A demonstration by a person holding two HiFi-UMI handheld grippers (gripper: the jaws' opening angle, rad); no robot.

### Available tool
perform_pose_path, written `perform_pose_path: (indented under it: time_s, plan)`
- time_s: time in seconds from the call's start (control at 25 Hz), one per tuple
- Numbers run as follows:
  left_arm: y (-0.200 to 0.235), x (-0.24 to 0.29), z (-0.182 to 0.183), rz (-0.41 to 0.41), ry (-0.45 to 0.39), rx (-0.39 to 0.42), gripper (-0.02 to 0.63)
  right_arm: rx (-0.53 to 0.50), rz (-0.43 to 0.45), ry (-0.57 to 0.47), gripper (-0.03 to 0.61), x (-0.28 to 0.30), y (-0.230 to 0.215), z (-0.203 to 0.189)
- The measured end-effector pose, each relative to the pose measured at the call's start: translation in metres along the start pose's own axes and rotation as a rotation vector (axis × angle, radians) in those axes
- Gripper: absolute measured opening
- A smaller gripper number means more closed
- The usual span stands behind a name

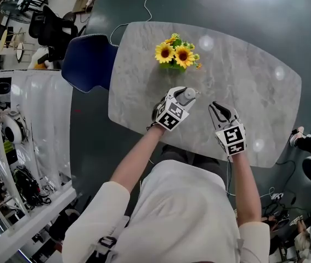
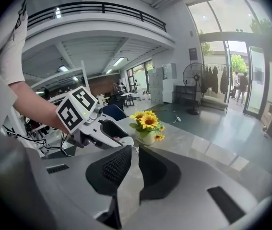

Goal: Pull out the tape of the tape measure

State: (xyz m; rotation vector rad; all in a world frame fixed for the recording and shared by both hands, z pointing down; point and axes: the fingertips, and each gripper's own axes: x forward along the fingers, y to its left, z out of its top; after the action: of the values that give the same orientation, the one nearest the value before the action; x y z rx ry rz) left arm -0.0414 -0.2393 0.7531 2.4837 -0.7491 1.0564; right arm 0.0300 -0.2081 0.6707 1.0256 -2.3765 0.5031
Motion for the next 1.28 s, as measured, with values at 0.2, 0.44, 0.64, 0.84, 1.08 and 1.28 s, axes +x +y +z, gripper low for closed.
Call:
perform_pose_path:
  time_s: [0.2, 0.44, 0.64, 0.84, 1.08, 1.28]
  plan:
    - [-0.023, -0.034, 0.019, -0.039, -0.007, 0.001, 0.216, -0.035, -0.001, -0.035, 0.066, -0.019, 0.014, 0.022]
    - [-0.047, -0.065, 0.054, -0.052, -0.034, 0.036, 0.216, -0.129, 0.008, -0.04, 0.067, -0.039, 0.023, 0.029]
    - [-0.07, -0.083, 0.076, -0.056, -0.053, 0.066, 0.216, -0.211, -0.009, -0.025, 0.094, -0.054, 0.028, 0.028]
    - [-0.091, -0.098, 0.089, -0.065, -0.052, 0.102, 0.216, -0.345, -0.043, -0.01, 0.111, -0.071, 0.033, 0.035]
    - [-0.113, -0.113, 0.098, -0.079, -0.052, 0.134, 0.216, -0.491, -0.055, 0.023, 0.112, -0.083, 0.044, 0.036]
    - [-0.121, -0.116, 0.101, -0.084, -0.046, 0.164, 0.216, -0.586, -0.069, 0.04, 0.107, -0.087, 0.046, 0.037]
